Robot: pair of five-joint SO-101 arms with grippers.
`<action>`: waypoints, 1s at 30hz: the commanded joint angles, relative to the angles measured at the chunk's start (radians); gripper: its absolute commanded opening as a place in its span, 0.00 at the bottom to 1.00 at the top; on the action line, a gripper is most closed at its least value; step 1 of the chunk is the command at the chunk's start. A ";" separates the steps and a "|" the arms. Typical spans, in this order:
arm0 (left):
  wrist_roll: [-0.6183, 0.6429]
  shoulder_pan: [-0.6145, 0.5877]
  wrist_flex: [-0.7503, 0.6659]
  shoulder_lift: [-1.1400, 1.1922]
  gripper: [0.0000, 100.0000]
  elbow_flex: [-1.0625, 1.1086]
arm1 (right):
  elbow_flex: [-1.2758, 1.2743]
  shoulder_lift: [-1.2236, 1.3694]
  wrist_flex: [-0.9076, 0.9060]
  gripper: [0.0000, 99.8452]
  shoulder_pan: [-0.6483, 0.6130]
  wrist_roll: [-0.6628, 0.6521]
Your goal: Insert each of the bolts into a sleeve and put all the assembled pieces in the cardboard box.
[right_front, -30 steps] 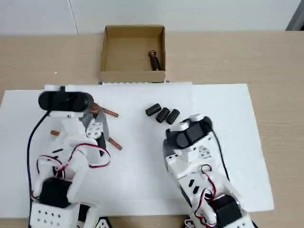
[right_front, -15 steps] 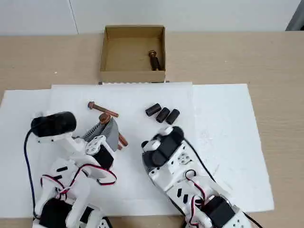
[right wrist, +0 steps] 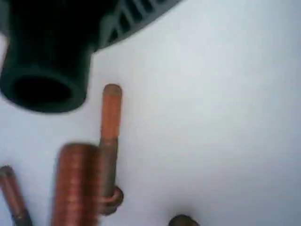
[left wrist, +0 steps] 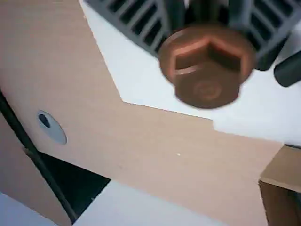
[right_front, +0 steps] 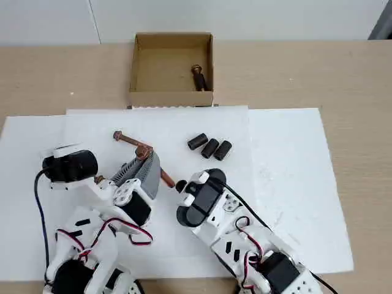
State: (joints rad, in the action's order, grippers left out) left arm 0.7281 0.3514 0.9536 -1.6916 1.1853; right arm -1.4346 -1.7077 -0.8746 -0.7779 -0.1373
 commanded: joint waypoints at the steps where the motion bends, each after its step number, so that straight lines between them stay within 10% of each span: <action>1: 0.008 0.008 -0.026 -0.011 0.01 -0.005 | 0.009 -0.005 0.051 0.00 -0.013 -0.041; 30: -0.040 0.120 0.092 -0.008 0.01 0.024 | 0.015 -0.005 0.051 0.00 -0.039 -0.063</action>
State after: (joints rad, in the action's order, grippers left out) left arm 0.7204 0.4434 1.0226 -1.6978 1.2129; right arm -1.4362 -1.7077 -0.8485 -0.8224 -0.1926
